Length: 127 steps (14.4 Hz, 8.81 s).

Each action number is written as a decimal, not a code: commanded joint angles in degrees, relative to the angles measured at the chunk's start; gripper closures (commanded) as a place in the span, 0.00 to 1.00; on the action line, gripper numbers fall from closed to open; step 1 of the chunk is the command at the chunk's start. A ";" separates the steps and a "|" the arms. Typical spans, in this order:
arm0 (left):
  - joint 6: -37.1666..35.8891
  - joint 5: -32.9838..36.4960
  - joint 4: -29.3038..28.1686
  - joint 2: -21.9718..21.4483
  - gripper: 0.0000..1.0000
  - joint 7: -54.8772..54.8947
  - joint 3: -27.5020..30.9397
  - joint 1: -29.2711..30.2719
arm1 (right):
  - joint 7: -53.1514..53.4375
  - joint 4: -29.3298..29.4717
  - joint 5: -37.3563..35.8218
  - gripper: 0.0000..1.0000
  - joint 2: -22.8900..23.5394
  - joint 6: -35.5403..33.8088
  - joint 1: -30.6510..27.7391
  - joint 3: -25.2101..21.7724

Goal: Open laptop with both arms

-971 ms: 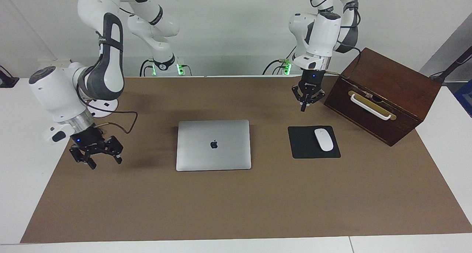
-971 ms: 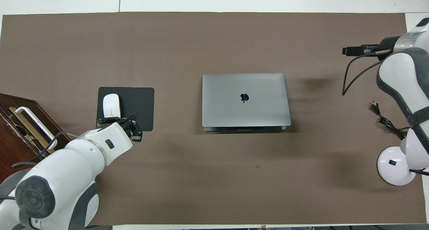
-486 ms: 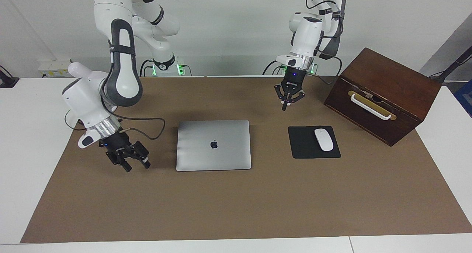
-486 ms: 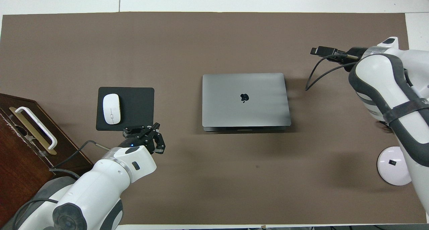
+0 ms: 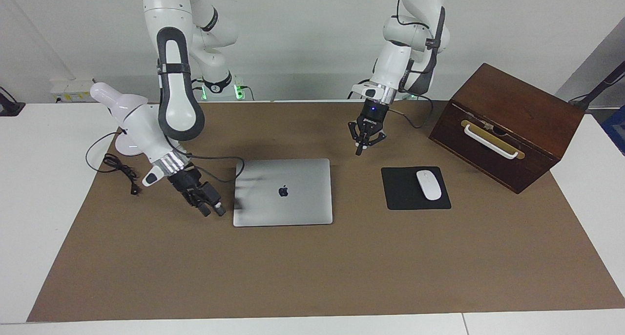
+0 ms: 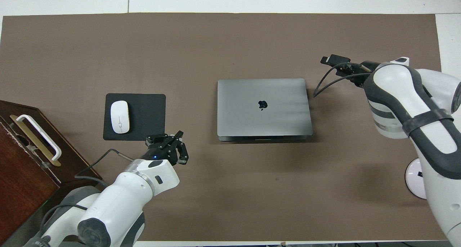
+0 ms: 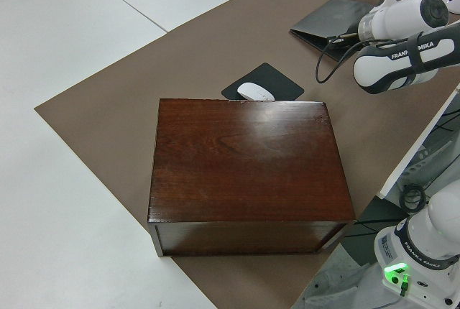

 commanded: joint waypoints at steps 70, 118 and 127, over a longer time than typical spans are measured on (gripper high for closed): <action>8.97 0.13 13.59 24.00 1.00 0.41 1.35 -8.79 | -8.57 11.46 27.99 0.00 1.19 21.01 14.81 0.31; -29.57 -1.54 24.20 7.83 1.00 -0.99 1.62 0.17 | 21.12 27.46 -70.34 0.00 -7.32 -37.85 -5.22 -0.92; -55.87 -1.37 39.42 6.42 1.00 4.71 1.70 9.66 | 28.43 26.06 -83.02 0.00 -19.17 -59.74 -9.70 -1.01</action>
